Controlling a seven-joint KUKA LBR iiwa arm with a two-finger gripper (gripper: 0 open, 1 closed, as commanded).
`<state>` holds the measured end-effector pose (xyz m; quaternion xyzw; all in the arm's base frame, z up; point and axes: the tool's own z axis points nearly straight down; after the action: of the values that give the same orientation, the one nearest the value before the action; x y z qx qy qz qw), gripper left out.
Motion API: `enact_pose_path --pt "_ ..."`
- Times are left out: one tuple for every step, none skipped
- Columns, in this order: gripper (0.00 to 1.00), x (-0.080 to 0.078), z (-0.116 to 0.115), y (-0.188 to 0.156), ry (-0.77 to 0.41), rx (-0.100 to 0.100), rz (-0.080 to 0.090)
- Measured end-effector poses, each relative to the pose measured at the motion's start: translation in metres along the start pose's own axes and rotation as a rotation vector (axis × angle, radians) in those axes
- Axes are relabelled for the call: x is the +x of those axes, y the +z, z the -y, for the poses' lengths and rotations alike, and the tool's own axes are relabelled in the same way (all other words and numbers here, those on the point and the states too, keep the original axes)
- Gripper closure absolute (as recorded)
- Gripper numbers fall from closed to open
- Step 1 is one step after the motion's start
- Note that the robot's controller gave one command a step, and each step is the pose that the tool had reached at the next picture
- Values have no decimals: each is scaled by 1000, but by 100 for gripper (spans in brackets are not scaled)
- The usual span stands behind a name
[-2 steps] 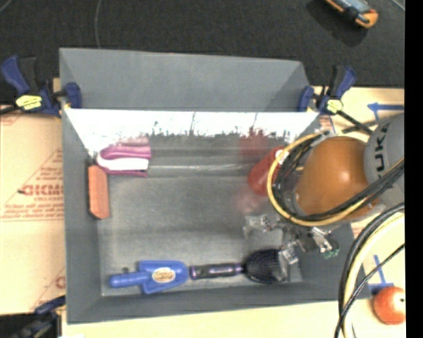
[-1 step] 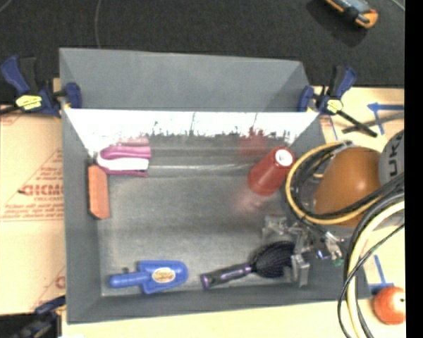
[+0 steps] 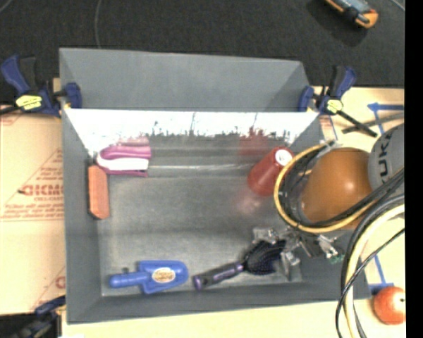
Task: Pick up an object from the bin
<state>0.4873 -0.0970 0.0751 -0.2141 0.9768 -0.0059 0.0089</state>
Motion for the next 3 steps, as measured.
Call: enact_pose_path --pt "100 0 0 0 -1 0 0" --pt "100 -1 0 -13 -1 1 3" --pt "100 -1 1 -21 0 3 7"
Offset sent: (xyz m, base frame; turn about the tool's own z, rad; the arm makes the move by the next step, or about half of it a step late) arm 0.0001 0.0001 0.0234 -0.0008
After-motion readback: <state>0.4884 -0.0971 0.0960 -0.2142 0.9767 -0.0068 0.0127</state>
